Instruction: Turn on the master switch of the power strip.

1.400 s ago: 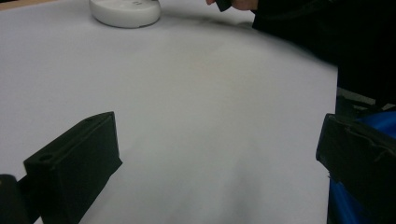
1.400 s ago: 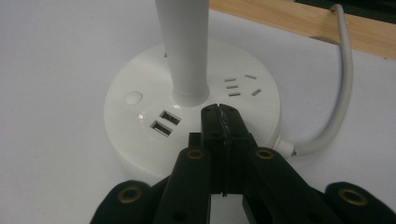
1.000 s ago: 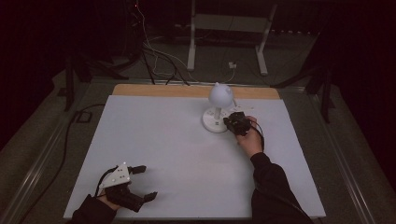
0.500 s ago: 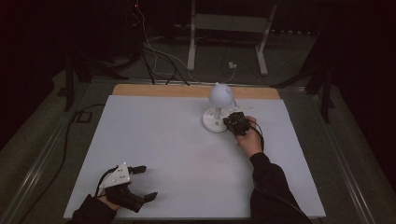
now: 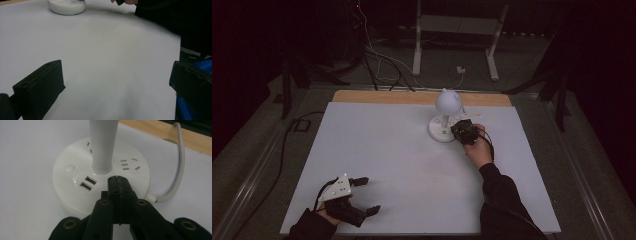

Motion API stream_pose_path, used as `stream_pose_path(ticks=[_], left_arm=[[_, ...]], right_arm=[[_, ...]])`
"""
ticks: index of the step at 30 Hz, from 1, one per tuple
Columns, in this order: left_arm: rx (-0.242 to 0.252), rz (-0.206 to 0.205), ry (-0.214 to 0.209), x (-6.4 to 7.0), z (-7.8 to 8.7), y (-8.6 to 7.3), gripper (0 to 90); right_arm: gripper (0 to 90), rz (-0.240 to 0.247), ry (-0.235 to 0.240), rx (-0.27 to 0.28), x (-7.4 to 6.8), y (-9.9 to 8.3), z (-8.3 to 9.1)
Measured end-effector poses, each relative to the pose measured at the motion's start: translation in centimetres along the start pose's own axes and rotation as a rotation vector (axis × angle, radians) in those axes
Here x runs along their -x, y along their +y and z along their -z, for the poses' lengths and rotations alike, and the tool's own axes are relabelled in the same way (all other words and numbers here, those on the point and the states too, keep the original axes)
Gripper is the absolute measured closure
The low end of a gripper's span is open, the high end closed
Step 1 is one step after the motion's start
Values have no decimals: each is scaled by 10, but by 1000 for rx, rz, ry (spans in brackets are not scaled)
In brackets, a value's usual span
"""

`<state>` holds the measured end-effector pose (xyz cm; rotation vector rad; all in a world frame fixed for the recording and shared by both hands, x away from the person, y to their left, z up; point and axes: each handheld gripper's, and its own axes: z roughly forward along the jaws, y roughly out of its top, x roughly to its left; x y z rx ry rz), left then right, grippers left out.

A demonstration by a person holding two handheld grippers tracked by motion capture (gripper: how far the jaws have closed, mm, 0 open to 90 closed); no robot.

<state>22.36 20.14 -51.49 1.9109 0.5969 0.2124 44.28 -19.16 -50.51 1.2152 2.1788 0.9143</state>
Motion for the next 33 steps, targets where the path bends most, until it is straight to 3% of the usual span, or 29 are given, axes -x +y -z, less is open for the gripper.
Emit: stream_pose_path(ticks=[2,8,15,20,27,30,33], left_arm=[[-3,3,-1,0,0,0,1],[0,3,0,-1,0,0,1],[-5,2,0,0,0,0,1],[0,2,1,-1,0,0,1],[5,3,1,0,1,0,1],[4,-2,1,0,0,0,1],[2,-2,0,0,0,0,1]], right_arm=[[900,11,0,-8,1,1,0],[900,-45,19,31,7,3,6],[900,-53,28,36,7,2,7],[889,-70,61,61,5,4,15],[488,-53,122,98,6,9,27],[314,-50,116,94,5,11,33],[145,-39,193,98,6,9,40]])
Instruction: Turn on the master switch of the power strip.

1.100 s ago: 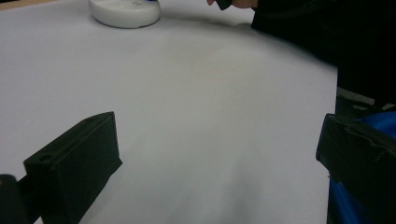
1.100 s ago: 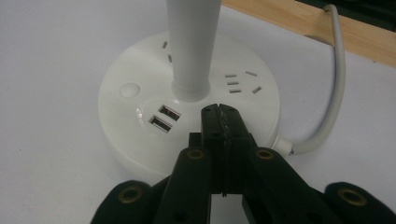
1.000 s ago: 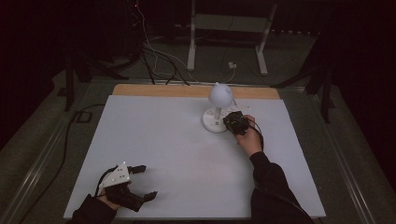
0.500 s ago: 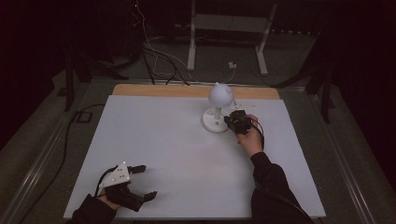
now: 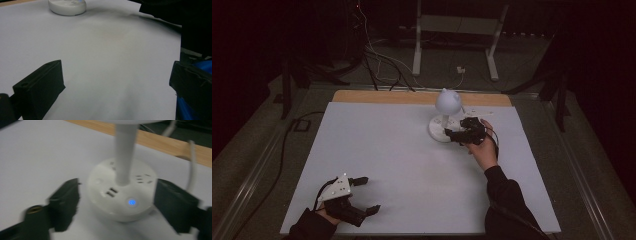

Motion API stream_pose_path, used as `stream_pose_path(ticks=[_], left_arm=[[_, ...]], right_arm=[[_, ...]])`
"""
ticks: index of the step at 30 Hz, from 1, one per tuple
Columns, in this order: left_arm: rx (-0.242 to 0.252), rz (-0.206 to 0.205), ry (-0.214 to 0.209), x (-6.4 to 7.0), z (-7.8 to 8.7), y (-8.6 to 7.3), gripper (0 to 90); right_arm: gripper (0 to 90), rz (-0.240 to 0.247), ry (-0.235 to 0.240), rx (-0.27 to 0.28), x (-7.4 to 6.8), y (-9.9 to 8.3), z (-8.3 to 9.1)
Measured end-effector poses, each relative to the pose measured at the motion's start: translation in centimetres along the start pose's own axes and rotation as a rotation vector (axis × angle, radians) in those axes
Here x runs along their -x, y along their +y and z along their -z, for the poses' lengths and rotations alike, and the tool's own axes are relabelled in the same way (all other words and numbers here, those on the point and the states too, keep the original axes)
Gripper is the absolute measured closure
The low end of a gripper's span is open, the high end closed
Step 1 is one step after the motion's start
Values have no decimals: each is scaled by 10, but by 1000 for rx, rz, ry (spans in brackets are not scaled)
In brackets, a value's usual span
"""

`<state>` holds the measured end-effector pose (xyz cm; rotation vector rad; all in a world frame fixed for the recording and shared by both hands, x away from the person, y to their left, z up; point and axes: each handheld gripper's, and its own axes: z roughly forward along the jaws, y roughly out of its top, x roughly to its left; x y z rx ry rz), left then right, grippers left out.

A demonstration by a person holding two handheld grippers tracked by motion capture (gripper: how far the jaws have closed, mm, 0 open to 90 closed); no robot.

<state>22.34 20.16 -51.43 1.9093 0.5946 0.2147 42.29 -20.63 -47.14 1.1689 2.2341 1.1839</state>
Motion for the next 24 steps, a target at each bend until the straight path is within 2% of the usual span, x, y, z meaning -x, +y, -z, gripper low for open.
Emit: stream_pose_path(ticks=[1,3,4,9,11,16,20,24], left_arm=[[1,0,0,0,0,0,1],[1,1,1,0,0,0,1],[2,1,1,0,0,0,1],[2,-1,-1,0,0,0,1],[2,-2,0,0,0,0,1],[2,-1,1,0,1,0,1],[0,-3,1,1,0,0,1],[2,-4,2,1,1,0,1]], right_arm=[[111,15,35,-4,0,-1,2],[81,24,44,-8,-2,-2,5],[40,28,77,-12,-3,-2,7],[5,47,133,-14,-8,0,15],[0,41,193,18,-11,0,19],[0,100,186,-18,-20,-3,25],[0,116,197,-3,-26,-10,32],[0,132,213,-15,-32,-19,38]])
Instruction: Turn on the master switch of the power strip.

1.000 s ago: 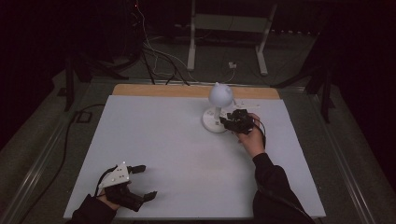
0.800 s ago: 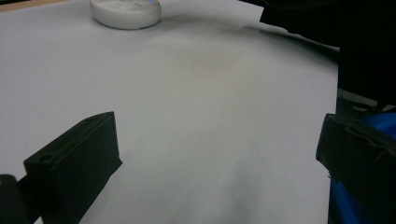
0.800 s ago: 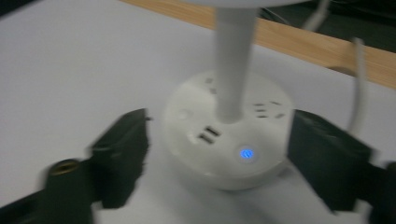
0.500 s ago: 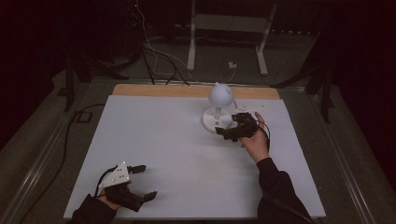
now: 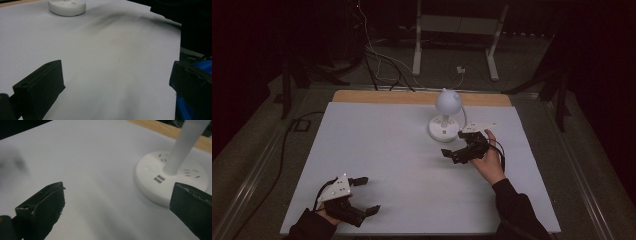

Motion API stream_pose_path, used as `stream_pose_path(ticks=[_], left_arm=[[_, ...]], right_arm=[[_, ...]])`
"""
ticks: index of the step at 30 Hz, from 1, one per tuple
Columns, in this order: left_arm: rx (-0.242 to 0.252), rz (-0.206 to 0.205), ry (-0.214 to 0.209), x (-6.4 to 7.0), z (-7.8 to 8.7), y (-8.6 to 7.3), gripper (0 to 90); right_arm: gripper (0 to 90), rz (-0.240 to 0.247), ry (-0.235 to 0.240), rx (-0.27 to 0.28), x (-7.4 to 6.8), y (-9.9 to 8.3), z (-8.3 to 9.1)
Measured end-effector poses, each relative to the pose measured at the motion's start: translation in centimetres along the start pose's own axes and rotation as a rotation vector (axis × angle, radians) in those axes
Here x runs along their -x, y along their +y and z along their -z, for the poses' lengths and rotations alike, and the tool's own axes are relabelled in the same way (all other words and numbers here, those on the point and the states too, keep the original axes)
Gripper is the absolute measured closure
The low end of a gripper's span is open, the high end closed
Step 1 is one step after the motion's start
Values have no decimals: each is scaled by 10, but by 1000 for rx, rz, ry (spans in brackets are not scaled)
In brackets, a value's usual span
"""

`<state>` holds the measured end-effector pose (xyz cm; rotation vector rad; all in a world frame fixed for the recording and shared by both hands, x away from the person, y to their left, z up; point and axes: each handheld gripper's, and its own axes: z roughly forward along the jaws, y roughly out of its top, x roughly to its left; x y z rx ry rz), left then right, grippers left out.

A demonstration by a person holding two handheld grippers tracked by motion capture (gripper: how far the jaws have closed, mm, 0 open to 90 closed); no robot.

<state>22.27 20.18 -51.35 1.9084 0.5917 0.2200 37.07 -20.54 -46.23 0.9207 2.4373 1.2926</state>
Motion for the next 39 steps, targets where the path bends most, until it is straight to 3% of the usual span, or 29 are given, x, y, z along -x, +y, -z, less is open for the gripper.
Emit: stream_pose_path(ticks=[7,11,16,28,39], left_arm=[[-2,-5,-1,0,0,0,1],[0,-4,-2,0,0,0,1],[-3,-5,-2,1,0,0,1],[-3,-4,-4,1,0,0,1],[-5,-5,-2,1,0,0,1]], right_arm=[[0,9,24,2,-14,-13,11],[0,56,-3,-8,-23,-21,17],[0,61,3,-25,-28,-35,25],[0,45,-29,-39,-30,-72,55],[0,28,-59,-59,-28,-105,70]])
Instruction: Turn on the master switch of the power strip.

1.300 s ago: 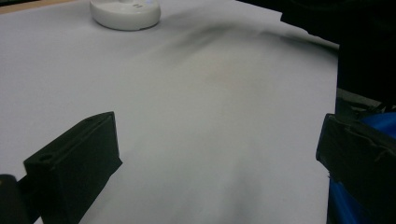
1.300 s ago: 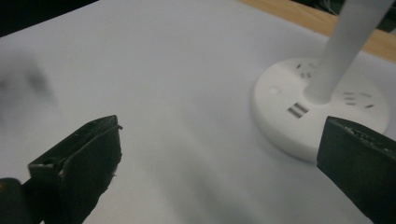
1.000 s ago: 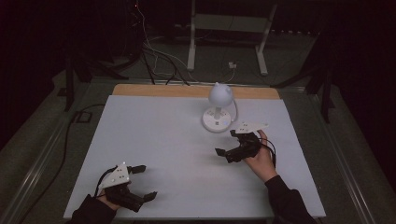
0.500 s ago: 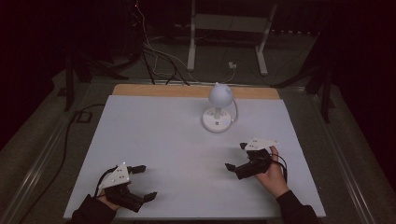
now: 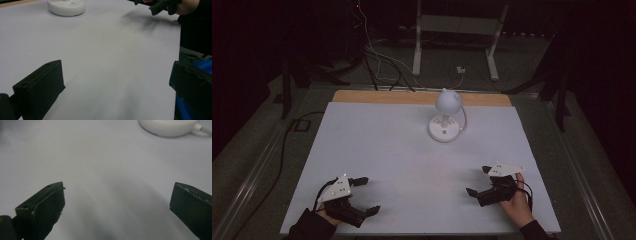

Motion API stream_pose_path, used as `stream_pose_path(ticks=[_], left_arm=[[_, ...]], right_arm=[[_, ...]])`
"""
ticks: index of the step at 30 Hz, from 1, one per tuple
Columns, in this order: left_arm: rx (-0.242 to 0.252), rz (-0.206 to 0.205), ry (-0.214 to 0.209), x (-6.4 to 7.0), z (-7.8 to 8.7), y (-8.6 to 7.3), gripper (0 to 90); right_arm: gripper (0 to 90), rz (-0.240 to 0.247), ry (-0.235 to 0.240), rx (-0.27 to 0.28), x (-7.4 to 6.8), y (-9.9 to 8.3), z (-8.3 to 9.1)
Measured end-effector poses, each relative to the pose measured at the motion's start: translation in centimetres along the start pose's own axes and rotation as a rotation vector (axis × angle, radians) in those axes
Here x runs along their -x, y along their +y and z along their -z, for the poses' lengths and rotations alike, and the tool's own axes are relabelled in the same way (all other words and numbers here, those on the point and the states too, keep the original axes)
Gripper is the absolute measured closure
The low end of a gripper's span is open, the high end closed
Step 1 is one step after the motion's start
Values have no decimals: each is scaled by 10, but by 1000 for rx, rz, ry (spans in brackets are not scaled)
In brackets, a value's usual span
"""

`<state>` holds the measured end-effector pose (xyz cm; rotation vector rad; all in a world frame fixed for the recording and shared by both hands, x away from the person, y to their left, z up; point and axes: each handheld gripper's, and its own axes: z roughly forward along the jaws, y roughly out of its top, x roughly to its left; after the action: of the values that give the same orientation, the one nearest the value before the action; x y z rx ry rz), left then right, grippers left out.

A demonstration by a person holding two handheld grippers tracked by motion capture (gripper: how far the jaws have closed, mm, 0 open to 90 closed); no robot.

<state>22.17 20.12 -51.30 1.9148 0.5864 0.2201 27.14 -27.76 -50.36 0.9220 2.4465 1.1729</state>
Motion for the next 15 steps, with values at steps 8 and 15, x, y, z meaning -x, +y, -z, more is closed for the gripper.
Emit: stream_pose_path(ticks=[8,15], left_arm=[[1,1,-1,0,0,0,1],[0,0,-2,0,0,0,1]], right_arm=[[0,-3,-41,-9,2,-18,9],[0,-16,-65,-23,3,-30,18]])
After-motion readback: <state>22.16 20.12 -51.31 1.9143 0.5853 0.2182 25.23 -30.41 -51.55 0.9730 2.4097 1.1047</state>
